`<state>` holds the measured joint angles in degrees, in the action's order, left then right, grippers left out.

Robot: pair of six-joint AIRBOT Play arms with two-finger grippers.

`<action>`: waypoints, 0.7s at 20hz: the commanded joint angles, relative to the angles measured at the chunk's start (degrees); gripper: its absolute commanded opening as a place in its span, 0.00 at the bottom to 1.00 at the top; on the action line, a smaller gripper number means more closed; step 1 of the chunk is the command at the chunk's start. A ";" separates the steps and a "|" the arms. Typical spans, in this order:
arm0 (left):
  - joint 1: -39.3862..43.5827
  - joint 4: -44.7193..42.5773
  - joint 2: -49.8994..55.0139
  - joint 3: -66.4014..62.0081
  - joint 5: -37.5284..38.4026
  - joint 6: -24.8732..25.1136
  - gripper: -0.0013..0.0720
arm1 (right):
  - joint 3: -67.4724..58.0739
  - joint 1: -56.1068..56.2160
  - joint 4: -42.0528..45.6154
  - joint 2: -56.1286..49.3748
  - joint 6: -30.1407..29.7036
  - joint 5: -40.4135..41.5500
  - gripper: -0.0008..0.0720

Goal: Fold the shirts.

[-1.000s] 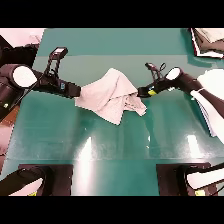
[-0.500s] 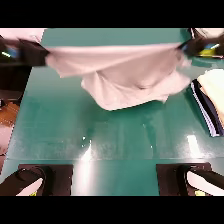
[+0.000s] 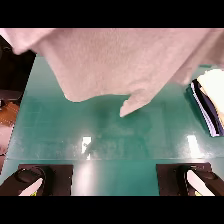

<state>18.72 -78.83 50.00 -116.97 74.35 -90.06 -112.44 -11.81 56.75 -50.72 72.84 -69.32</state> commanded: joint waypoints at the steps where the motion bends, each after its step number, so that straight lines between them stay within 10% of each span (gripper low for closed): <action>1: -0.07 2.75 -0.35 -4.90 2.62 0.04 0.05 | -7.39 -4.61 0.22 0.24 0.55 -4.22 0.03; 9: -0.07 -2.49 2.73 28.11 10.21 3.13 0.05 | 4.79 5.31 1.49 -15.28 5.53 -15.82 0.03; 14: -0.09 -12.37 10.99 51.12 -15.56 0.28 0.05 | 14.03 14.38 13.77 -32.89 8.22 -7.30 0.03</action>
<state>18.70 -85.06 56.73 -77.03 73.32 -87.90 -102.96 -1.50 65.34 -75.46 79.33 -81.36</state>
